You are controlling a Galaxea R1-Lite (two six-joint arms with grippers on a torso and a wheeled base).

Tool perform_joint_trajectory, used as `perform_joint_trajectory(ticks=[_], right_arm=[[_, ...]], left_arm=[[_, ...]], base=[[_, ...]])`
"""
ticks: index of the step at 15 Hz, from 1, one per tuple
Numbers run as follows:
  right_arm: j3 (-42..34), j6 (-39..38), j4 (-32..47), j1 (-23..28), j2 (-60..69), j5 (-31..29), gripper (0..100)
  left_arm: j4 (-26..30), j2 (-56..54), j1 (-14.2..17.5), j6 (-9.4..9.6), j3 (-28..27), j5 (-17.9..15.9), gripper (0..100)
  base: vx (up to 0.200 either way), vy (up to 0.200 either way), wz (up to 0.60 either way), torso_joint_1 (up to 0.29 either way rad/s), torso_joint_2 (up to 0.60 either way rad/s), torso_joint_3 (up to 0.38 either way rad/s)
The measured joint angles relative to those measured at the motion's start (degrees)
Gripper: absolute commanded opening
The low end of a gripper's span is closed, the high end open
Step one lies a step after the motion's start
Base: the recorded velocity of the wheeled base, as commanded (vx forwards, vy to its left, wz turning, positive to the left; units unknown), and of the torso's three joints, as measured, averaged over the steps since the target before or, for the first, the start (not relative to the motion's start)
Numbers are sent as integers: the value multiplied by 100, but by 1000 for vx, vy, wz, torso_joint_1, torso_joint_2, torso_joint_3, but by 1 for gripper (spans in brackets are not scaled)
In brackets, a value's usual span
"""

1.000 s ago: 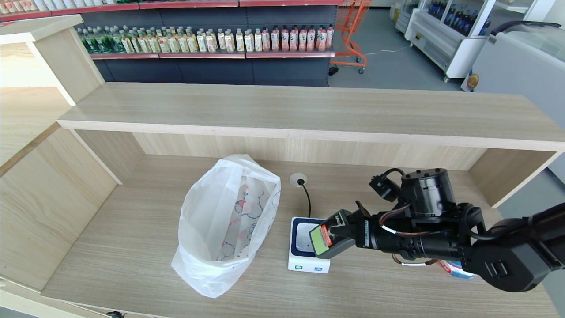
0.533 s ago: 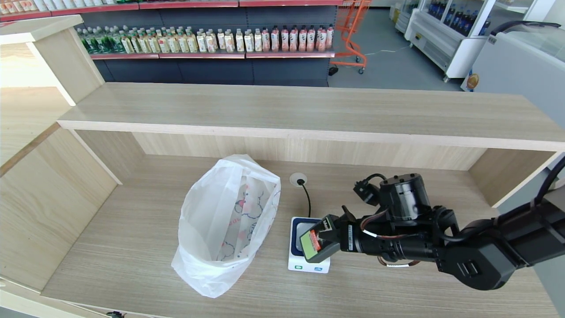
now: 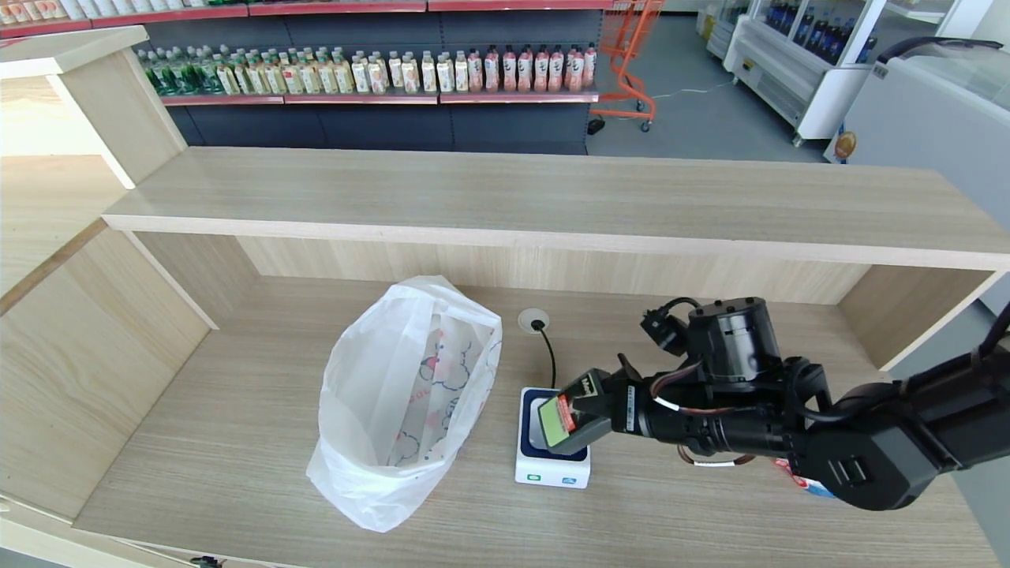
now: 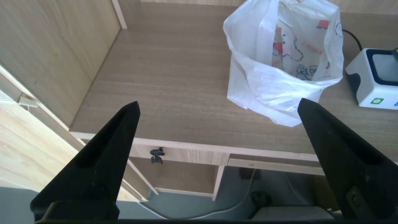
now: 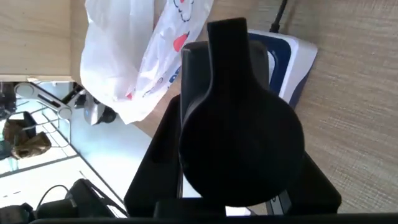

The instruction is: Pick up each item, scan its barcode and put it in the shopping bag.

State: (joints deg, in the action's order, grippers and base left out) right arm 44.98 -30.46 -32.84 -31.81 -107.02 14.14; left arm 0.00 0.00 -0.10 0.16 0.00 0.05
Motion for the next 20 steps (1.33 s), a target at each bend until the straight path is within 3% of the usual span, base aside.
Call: perform_joint_trajectory(ticks=[1, 4, 6, 13, 16, 20], right_arm=[[27, 167, 6, 69, 223, -60, 0], [129, 1933, -20, 427, 1036, -846, 0], [18, 2433, -6, 636, 1529, -1073, 0], [-1145, 2455, 22, 780, 2499, -1143, 0], [-1254, 2349, 17, 794, 2595, -1139, 0], [-1254, 1243, 128, 806, 2604, -1136, 0]], left_arm=[[0, 0, 0, 0, 0, 0, 100], [0, 0, 0, 2, 0, 0, 100], [0, 0, 0, 2, 0, 0, 100], [0, 0, 0, -9, 0, -2, 100], [0, 0, 0, -16, 0, -2, 100], [0, 0, 10, -16, 0, 0, 100]], base=[[0, 0, 0, 0, 0, 0], [0, 0, 0, 0, 0, 0], [0, 0, 0, 0, 0, 0], [0, 0, 0, 0, 0, 0], [0, 200, 0, 5, -2, 2], [0, 200, 0, 1, 1, 1]])
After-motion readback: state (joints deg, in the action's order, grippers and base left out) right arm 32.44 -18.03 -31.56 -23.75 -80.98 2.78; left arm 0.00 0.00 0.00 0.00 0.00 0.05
